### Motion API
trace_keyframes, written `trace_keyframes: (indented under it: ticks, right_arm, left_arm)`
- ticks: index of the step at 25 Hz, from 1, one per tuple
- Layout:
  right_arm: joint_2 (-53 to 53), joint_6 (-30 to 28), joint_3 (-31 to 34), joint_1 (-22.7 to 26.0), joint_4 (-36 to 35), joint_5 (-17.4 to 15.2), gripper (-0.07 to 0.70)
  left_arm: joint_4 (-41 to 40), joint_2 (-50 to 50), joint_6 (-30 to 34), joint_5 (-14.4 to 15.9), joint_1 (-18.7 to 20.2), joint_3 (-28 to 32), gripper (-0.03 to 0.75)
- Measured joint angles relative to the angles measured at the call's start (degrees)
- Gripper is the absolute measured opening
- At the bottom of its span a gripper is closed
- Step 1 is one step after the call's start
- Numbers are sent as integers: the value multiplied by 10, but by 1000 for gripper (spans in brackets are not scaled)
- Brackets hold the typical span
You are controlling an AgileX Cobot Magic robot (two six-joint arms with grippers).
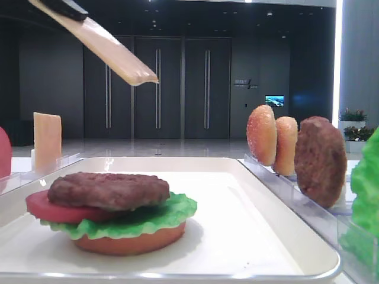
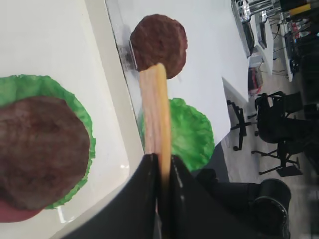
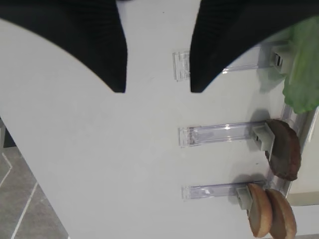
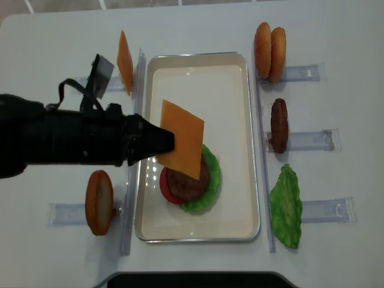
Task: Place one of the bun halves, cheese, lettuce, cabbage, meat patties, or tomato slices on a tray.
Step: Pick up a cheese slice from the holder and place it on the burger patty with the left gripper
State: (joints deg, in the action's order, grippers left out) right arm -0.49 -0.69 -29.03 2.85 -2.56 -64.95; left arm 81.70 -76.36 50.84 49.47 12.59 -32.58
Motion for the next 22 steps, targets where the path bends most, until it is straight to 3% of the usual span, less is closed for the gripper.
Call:
trace_keyframes:
  ticks: [7,17,22]
  right_arm:
    - [0,0,0,0,0,0,290]
    - [0,0,0,0,0,0,290]
    - [0,0,0,0,0,0,290]
  left_arm:
    - [36,1,51,77,-50,35,24]
    - [42,-3,71,73,-53,45,24]
    - [52,-51,95,72,-53,45,24]
